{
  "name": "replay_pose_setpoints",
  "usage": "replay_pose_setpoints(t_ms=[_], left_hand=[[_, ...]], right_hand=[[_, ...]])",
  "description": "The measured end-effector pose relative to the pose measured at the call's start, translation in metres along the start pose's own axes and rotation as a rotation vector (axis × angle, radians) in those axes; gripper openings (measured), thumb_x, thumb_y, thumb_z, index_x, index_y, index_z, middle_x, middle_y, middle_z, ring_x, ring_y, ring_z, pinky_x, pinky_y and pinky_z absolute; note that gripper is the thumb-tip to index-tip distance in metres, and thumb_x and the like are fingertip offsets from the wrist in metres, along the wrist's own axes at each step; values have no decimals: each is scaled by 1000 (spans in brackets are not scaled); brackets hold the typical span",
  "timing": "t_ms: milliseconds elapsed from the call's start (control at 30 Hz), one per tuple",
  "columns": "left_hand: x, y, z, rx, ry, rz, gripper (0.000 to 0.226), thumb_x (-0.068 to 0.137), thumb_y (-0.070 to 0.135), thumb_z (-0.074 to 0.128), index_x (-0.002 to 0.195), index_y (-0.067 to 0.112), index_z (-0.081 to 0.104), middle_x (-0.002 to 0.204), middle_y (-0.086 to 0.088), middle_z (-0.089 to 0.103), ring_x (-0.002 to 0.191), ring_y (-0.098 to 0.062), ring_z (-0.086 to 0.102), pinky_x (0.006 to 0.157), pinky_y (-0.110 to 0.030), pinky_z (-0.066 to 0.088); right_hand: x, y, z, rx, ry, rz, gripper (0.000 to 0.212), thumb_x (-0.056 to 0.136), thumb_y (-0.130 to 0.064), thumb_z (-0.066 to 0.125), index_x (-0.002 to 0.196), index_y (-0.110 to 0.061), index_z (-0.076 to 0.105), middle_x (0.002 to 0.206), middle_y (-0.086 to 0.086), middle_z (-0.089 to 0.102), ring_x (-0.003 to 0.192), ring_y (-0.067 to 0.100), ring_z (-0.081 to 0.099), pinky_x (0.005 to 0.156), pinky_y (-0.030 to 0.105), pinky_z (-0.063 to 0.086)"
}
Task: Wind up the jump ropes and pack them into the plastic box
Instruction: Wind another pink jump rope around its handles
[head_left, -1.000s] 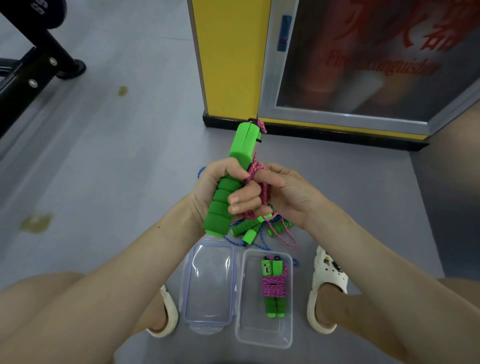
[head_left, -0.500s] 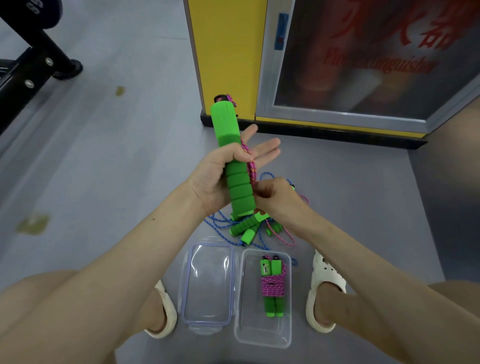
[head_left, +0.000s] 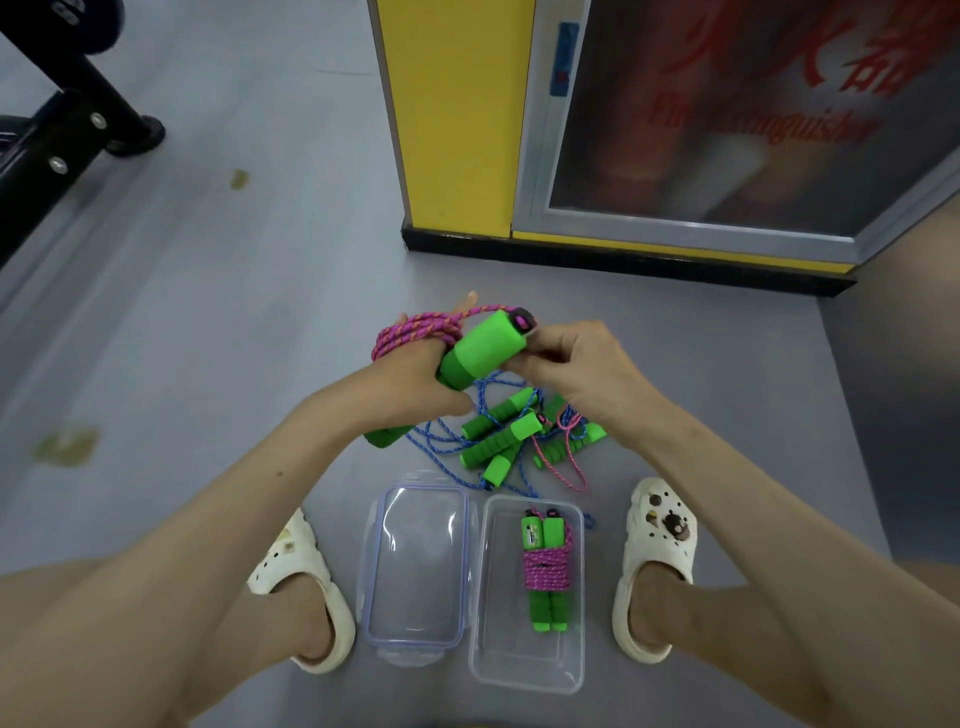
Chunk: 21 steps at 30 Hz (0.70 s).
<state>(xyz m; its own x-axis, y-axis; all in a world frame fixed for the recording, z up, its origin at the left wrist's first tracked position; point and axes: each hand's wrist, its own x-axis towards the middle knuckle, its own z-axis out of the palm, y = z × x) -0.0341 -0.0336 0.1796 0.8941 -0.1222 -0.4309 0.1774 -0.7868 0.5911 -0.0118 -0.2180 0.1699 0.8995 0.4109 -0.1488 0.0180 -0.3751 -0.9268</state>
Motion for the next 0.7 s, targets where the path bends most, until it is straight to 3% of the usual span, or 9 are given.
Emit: replay_pose_setpoints(t_ms=[33, 100, 233, 333, 433, 500, 567, 633, 700], left_hand=[[-2, 0, -2, -70, -24, -26, 19, 78, 12, 67, 95, 10, 57, 76, -2, 62, 76, -23, 59, 75, -26, 49], [-5, 0, -4, -194, -119, -62, 21, 77, 10, 68, 96, 7, 60, 81, -9, 71, 85, -30, 67, 78, -32, 53], [-15, 4, -5, -580, -315, -55, 26, 66, 8, 55, 87, -6, 59, 74, -33, 58, 66, -34, 68, 78, -34, 53], [-14, 0, -4, -800, -414, -1, 53, 65, 12, 46, 102, -25, 54, 39, -13, 43, 44, -27, 55, 88, -39, 53], [-15, 0, -4, -1049, -631, 85, 60, 62, 15, 56, 110, -20, 56, 37, -8, 42, 39, -23, 48, 78, -34, 54], [-16, 4, -2, -1169, -723, 133, 86, 55, 22, 68, 116, -31, 39, 41, -10, 51, 44, -26, 55, 77, -35, 55], [-12, 7, 1, -1304, -729, 127, 105, 50, 23, 73, 121, -36, 24, 52, -15, 62, 57, -30, 64, 80, -38, 56], [-9, 11, 3, -1496, -790, 209, 83, 61, 17, 70, 121, -30, 37, 73, -24, 69, 78, -37, 68, 94, -43, 49], [-10, 13, 2, -1649, -830, 310, 61, 77, 10, 52, 129, -20, 42, 100, -30, 68, 104, -42, 63, 110, -47, 32]], right_hand=[[1, 0, 2, 39, 7, 2, 13, 87, -14, 66, 96, -18, 74, 91, 10, 73, 80, 16, 62, 83, 30, 50], [2, -2, 5, 63, 22, -8, 14, 90, -13, 62, 92, -23, 71, 88, 6, 72, 77, 14, 59, 82, 29, 50], [6, -5, 11, 127, 38, 9, 18, 94, -10, 55, 84, -22, 64, 73, -2, 63, 69, 3, 56, 71, 14, 47], [8, -10, 13, 278, 81, 45, 12, 92, -11, 58, 83, -17, 64, 71, 0, 63, 69, 7, 56, 70, 13, 47], [11, -9, 13, 409, 105, 82, 4, 85, -17, 65, 82, -14, 65, 71, 1, 64, 66, 8, 56, 72, 19, 47], [9, -7, 17, 475, 31, 109, 8, 80, -21, 66, 83, -14, 67, 75, 2, 67, 72, 11, 59, 80, 27, 47], [6, -7, 22, 472, -55, 113, 5, 86, -14, 62, 83, -11, 66, 73, 0, 69, 72, 11, 63, 78, 25, 49], [4, -10, 23, 376, -88, 103, 24, 92, -3, 48, 74, -10, 61, 57, -6, 63, 55, 6, 57, 59, 19, 47], [5, -10, 21, 347, -109, 119, 38, 97, 4, 34, 73, -19, 53, 50, -13, 55, 46, -3, 48, 49, 11, 40]])
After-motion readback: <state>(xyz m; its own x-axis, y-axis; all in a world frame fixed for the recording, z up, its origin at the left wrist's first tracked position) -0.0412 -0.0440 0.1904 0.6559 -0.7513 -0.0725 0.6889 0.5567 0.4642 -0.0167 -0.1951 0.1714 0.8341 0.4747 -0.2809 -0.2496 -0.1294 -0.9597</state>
